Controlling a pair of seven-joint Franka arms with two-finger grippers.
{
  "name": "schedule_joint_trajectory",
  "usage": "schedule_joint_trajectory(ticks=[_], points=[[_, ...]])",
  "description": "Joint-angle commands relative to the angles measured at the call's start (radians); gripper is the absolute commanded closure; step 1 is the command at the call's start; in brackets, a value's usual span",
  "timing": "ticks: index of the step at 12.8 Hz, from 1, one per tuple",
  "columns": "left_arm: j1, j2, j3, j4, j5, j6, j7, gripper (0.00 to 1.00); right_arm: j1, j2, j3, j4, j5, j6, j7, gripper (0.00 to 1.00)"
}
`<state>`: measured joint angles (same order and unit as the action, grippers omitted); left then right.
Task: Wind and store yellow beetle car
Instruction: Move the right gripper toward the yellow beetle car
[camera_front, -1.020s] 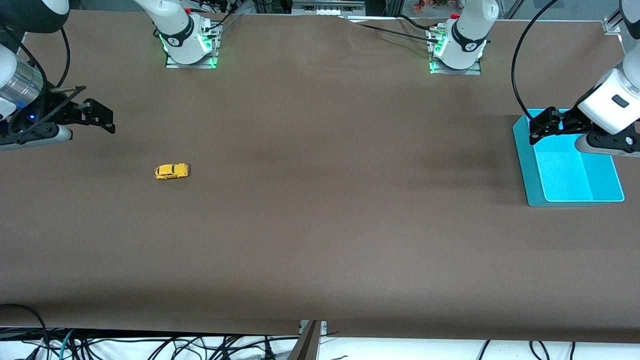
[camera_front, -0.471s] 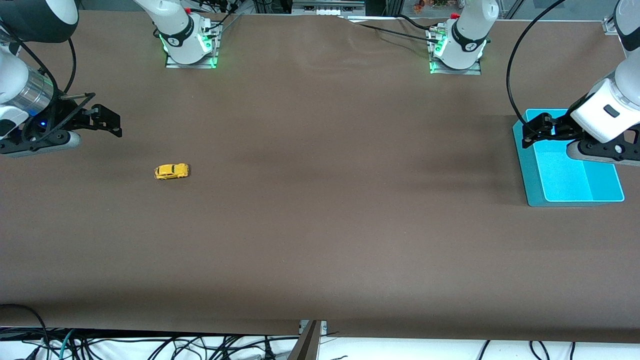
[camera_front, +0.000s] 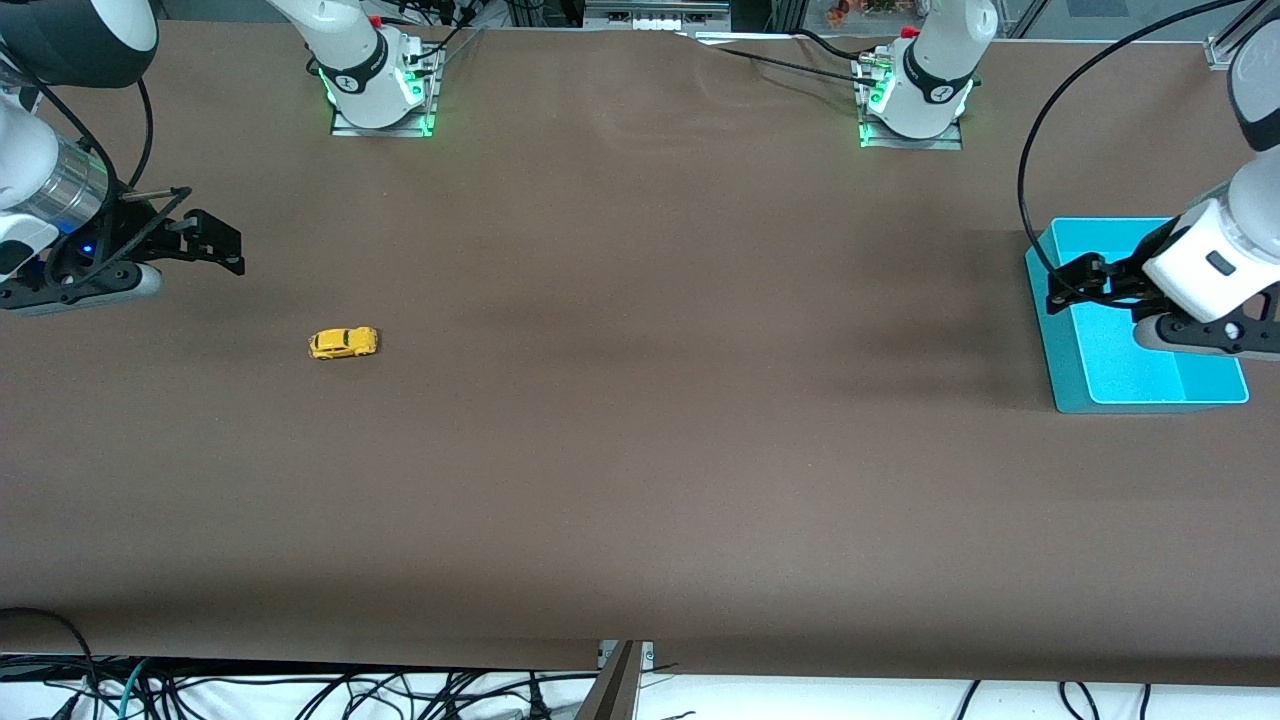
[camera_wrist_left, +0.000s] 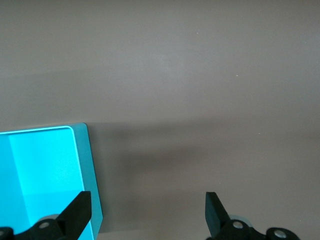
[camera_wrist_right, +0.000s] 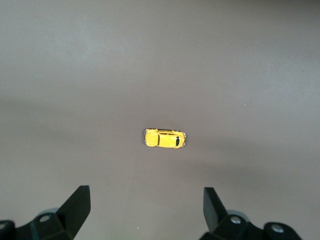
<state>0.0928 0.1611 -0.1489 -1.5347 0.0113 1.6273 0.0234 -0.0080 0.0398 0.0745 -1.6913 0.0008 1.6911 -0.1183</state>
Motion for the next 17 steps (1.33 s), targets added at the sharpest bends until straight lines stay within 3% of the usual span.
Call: schedule_joint_trajectory(ticks=[1, 4, 8, 17], points=[[-0.005, 0.012, -0.014, 0.034, -0.039, -0.017, 0.006, 0.0, 0.0, 0.0, -0.001, 0.005, 0.007, -0.013, -0.001, 0.0], [-0.005, 0.005, -0.081, 0.037, -0.025, -0.029, 0.006, 0.0, 0.002, 0.0, -0.001, -0.01, 0.005, -0.004, -0.003, 0.0], [-0.016, 0.009, -0.121, 0.041, -0.025, -0.021, 0.007, 0.0, 0.0, 0.0, -0.001, -0.019, 0.004, -0.001, -0.003, 0.0], [-0.027, 0.011, -0.127, 0.041, -0.025, -0.011, 0.004, 0.0, 0.0, 0.003, 0.001, -0.057, -0.002, 0.044, -0.014, 0.0]])
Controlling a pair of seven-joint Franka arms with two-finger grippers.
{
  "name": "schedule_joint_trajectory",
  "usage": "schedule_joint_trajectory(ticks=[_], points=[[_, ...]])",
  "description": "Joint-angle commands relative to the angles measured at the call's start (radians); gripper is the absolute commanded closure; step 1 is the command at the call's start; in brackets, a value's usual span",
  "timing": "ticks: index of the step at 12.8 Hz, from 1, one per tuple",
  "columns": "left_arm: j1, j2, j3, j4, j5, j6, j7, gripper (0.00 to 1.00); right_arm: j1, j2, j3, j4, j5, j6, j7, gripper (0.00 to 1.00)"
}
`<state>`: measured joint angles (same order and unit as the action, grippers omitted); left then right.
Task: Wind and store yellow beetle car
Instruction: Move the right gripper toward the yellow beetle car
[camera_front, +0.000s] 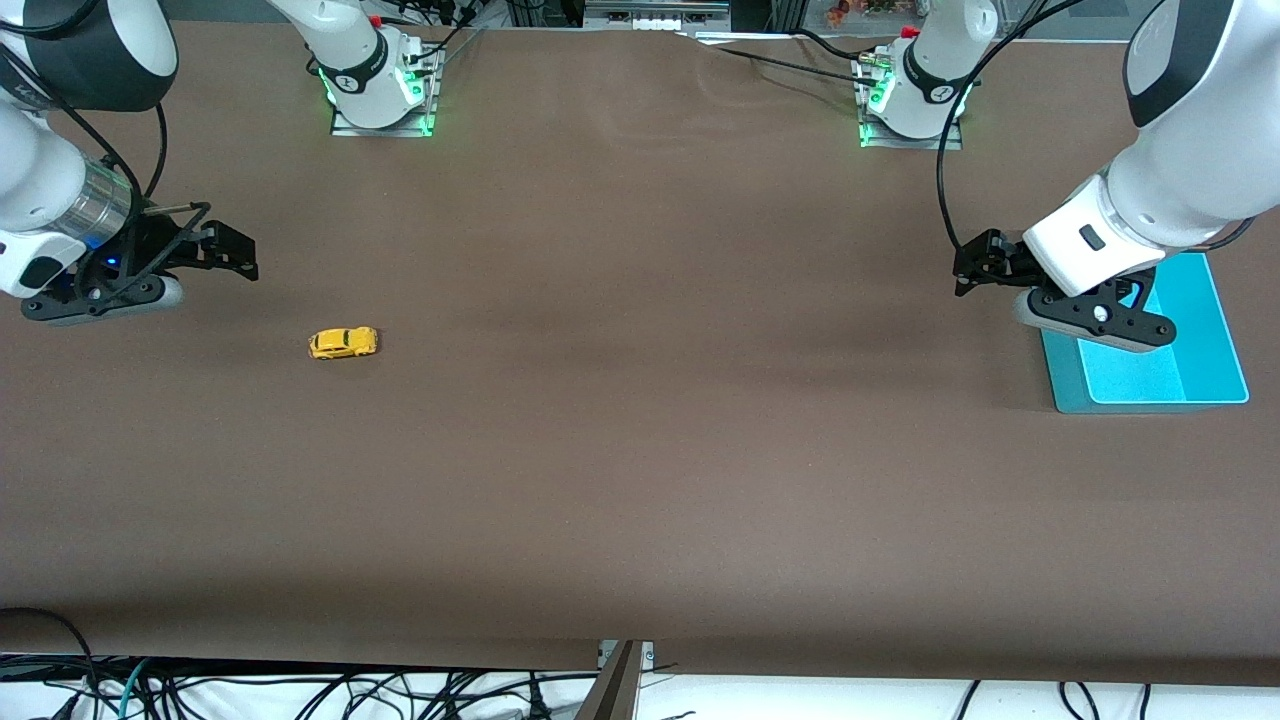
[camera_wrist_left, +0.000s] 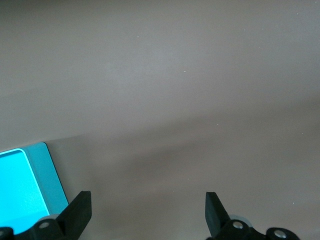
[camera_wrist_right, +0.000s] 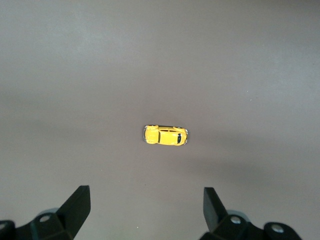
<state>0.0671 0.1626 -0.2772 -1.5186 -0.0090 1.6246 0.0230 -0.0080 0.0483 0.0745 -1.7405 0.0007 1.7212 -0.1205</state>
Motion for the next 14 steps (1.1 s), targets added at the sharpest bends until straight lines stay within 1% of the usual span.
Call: schedule_joint_trajectory(ticks=[1, 5, 7, 8, 10, 13, 14], points=[[-0.001, 0.011, 0.004, 0.025, -0.003, -0.008, 0.006, 0.0, 0.0, -0.004, -0.001, -0.008, -0.002, 0.014, -0.022, 0.0], [0.005, 0.011, 0.009, 0.025, 0.015, -0.003, 0.008, 0.0, 0.0, -0.004, 0.001, -0.01, -0.002, 0.014, -0.05, 0.0], [0.007, 0.011, 0.009, 0.025, 0.029, -0.002, 0.008, 0.0, 0.0, -0.001, 0.001, -0.025, -0.002, 0.017, -0.109, 0.0], [0.002, 0.014, 0.004, 0.025, 0.062, -0.002, 0.009, 0.0, -0.001, 0.002, 0.001, -0.046, -0.002, 0.023, -0.178, 0.0], [-0.001, 0.015, 0.004, 0.025, 0.077, -0.002, 0.009, 0.0, -0.003, 0.005, 0.001, -0.097, -0.004, 0.058, -0.365, 0.0], [0.011, 0.018, 0.009, 0.025, 0.073, -0.002, 0.011, 0.0, -0.009, 0.025, 0.001, -0.19, -0.008, 0.167, -0.612, 0.0], [0.013, 0.038, 0.009, 0.025, 0.073, -0.003, 0.009, 0.0, -0.021, 0.037, 0.001, -0.221, -0.008, 0.211, -0.721, 0.0]])
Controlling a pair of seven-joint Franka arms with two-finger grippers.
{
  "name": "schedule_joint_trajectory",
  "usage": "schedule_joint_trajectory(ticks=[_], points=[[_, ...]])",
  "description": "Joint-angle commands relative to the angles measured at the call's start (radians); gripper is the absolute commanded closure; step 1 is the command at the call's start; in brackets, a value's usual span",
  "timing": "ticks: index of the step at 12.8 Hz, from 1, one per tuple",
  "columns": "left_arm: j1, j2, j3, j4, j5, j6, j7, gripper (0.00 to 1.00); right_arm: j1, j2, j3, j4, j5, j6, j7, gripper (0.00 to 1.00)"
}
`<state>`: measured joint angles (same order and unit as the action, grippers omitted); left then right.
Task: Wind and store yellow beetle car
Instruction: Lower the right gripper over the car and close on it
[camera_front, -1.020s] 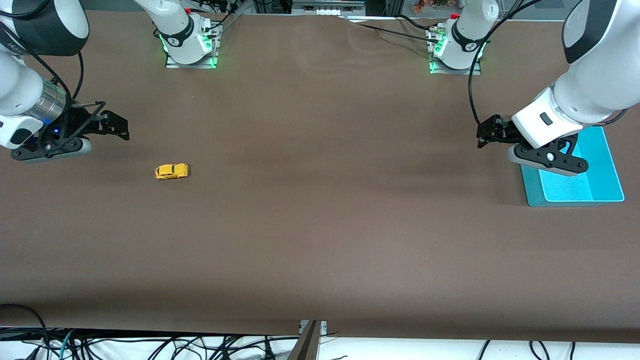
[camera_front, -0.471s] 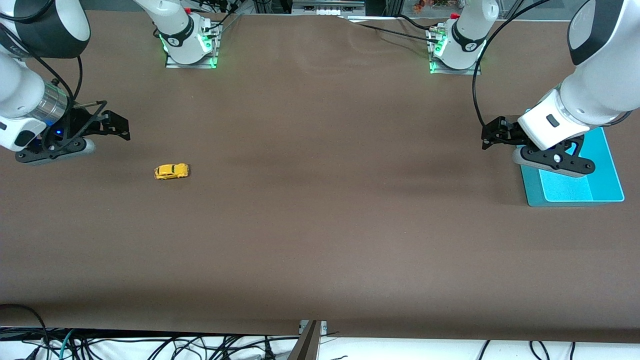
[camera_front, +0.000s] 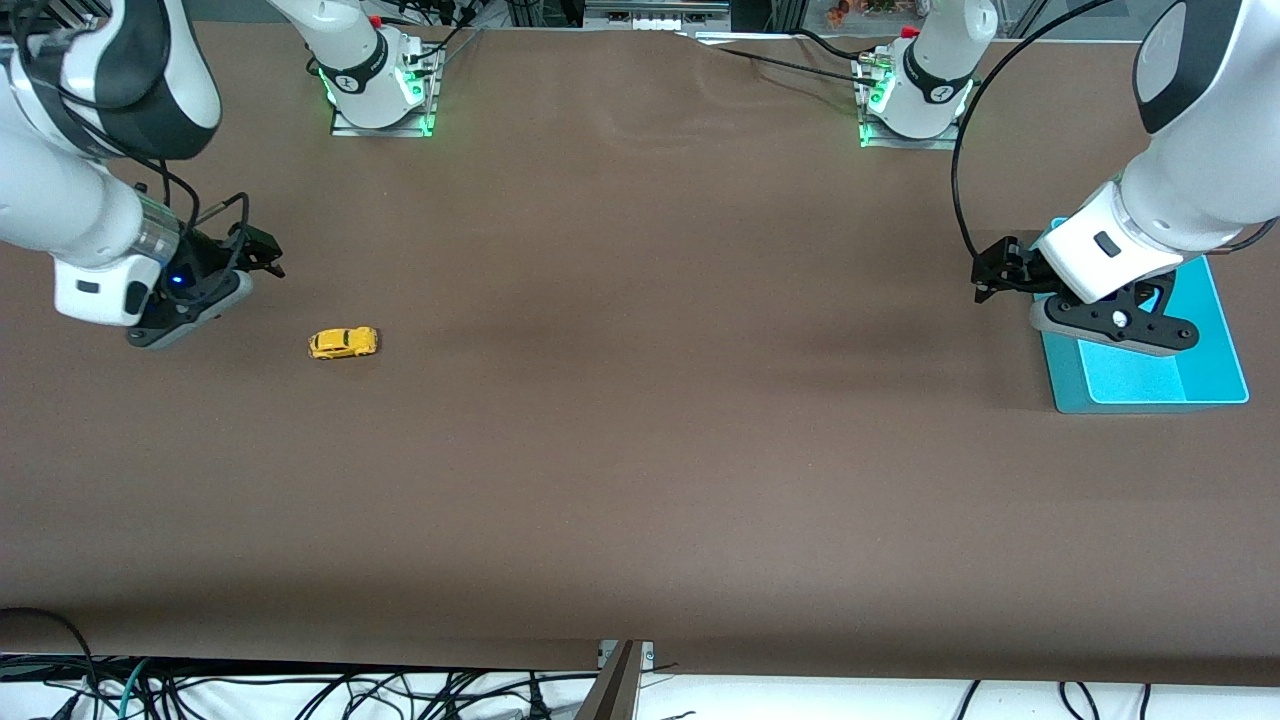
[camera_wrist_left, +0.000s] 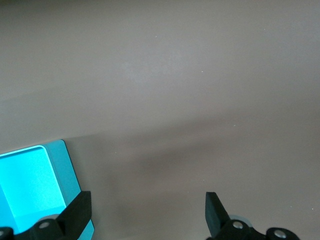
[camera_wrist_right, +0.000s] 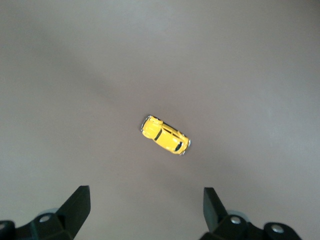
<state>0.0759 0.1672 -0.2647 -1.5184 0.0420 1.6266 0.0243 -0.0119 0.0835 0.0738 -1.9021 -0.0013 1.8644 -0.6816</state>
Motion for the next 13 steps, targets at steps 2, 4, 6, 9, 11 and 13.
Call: schedule_joint_trajectory(ticks=[2, 4, 6, 9, 11, 13], points=[[0.013, 0.04, 0.001, 0.024, 0.015, -0.005, 0.009, 0.0, -0.029, 0.044, 0.003, -0.104, -0.006, 0.152, -0.357, 0.0], [0.015, 0.066, 0.001, 0.024, 0.016, -0.004, 0.009, 0.0, -0.034, 0.077, 0.018, -0.149, -0.037, 0.225, -0.481, 0.0], [0.016, 0.069, 0.001, 0.024, 0.015, -0.004, 0.009, 0.0, -0.048, 0.088, 0.049, -0.231, -0.094, 0.333, -0.522, 0.0], [0.016, 0.077, 0.001, 0.024, 0.018, -0.004, 0.009, 0.0, -0.065, 0.139, 0.052, -0.316, -0.1, 0.507, -0.619, 0.0], [0.016, 0.078, 0.001, 0.024, 0.016, -0.004, 0.009, 0.0, -0.082, 0.192, 0.052, -0.318, -0.098, 0.574, -0.712, 0.0], [0.016, 0.081, 0.001, 0.024, 0.015, -0.004, 0.008, 0.0, -0.092, 0.228, 0.052, -0.318, -0.097, 0.622, -0.757, 0.0]])
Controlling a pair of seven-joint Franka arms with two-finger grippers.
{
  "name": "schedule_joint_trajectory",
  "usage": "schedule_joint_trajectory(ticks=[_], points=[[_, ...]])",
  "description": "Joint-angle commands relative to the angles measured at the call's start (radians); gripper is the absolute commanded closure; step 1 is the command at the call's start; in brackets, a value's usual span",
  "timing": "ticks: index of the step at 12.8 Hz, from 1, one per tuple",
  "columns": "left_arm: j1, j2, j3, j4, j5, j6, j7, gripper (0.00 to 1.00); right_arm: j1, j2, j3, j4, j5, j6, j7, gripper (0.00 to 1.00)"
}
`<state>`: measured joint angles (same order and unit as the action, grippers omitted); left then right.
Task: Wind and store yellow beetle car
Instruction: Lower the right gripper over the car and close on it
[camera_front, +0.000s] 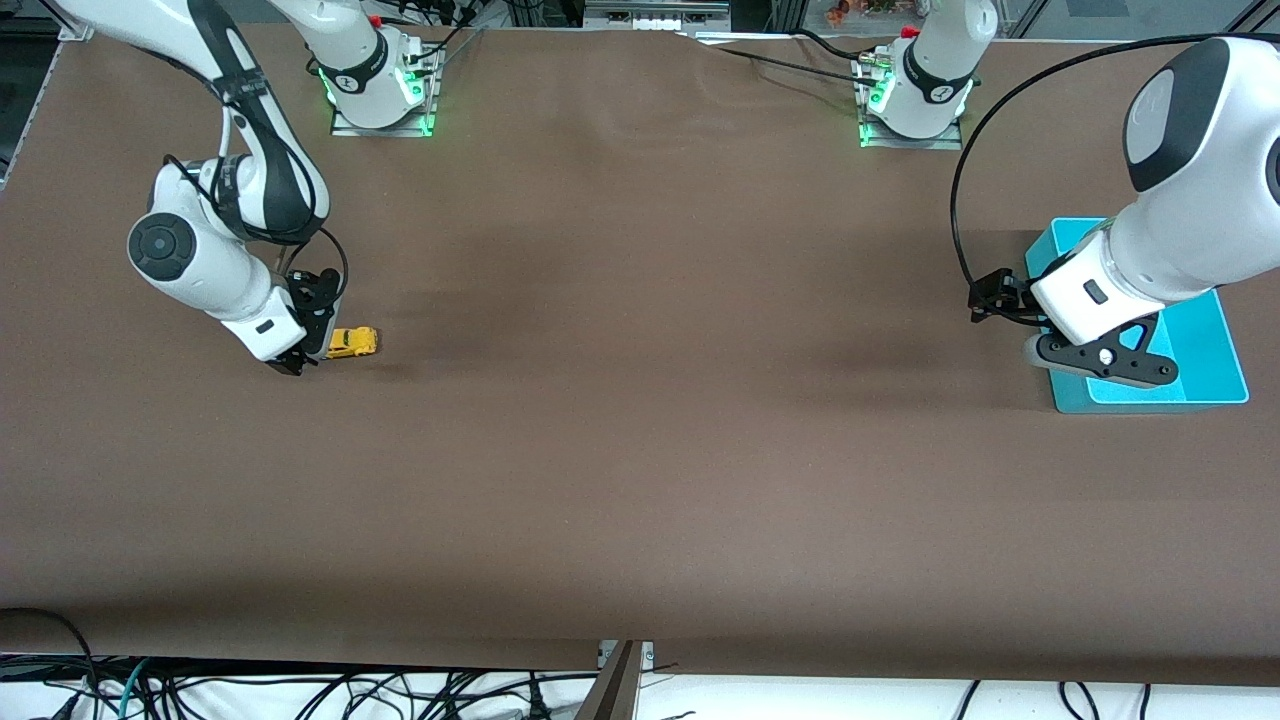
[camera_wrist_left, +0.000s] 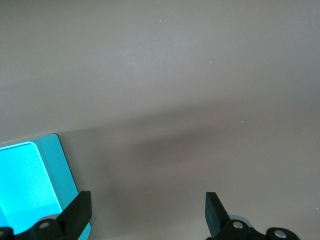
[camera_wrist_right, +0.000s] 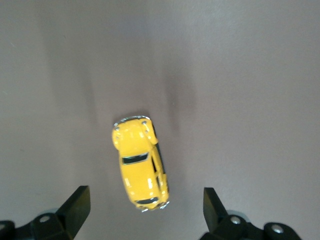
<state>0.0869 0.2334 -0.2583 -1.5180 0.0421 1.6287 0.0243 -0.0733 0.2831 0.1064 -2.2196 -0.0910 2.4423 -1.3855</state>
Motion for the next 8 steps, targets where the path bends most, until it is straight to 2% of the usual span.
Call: schedule_joint_trajectory(ticks=[1, 8], points=[[0.005, 0.014, -0.006, 0.024, 0.015, -0.007, 0.008, 0.0, -0.036, 0.037, 0.019, 0.0, -0.006, 0.056, -0.055, 0.0], [0.004, 0.014, -0.006, 0.024, 0.015, -0.006, 0.008, 0.0, -0.051, 0.057, 0.022, -0.047, -0.003, 0.119, -0.056, 0.02]])
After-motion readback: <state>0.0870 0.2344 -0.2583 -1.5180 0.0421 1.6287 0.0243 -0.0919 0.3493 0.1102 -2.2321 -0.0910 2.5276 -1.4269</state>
